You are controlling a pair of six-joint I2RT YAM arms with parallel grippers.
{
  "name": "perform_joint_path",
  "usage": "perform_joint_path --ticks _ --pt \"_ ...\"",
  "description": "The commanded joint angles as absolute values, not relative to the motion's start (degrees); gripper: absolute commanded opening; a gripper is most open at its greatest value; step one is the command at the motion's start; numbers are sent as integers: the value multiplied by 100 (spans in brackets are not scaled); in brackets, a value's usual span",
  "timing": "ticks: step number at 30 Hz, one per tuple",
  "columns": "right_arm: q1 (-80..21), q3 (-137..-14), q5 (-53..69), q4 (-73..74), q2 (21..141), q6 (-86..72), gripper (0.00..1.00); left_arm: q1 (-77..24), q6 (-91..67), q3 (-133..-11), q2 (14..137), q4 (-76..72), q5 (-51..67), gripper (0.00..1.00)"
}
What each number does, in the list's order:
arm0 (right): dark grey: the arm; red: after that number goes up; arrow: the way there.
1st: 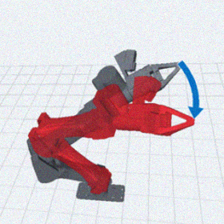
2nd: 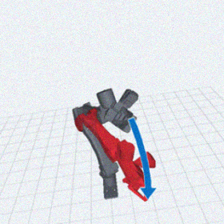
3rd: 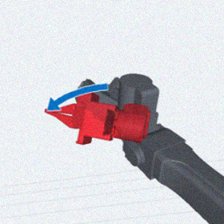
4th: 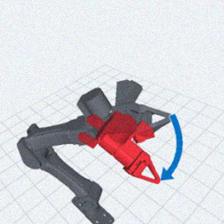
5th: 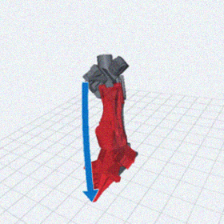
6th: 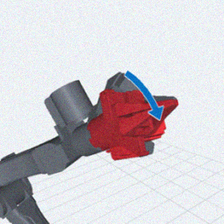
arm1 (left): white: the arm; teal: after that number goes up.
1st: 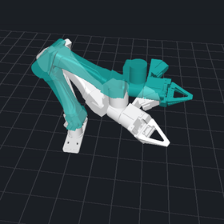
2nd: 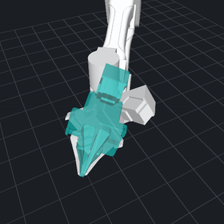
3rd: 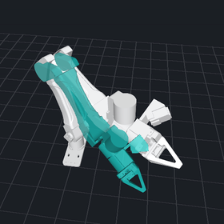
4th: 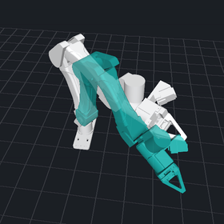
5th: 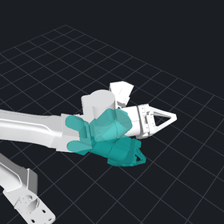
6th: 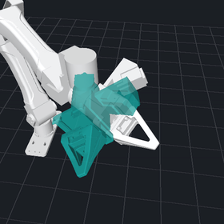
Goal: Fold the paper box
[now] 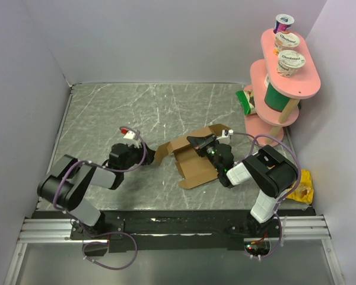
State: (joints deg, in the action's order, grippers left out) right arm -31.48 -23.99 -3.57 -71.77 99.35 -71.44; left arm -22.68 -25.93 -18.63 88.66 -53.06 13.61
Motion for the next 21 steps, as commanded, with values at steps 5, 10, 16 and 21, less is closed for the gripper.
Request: perform_joint_path --ticks 5,10,16,21 --pt "-3111 -2364 -527 -7172 9888 -6899 0 -2891 -2303 -2452 9624 -6047 1837 54" --pt "-3111 -2347 -545 -7102 9870 -6899 0 -3190 -2294 -2566 9738 -6064 1591 54" --pt "-3129 -2338 -571 -7067 9940 -6961 0 -3357 -2241 -2812 10002 -6188 1679 48" --pt "-3129 -2294 -607 -7066 9940 -6908 0 -3524 -2110 -2962 10020 -6187 1687 47"
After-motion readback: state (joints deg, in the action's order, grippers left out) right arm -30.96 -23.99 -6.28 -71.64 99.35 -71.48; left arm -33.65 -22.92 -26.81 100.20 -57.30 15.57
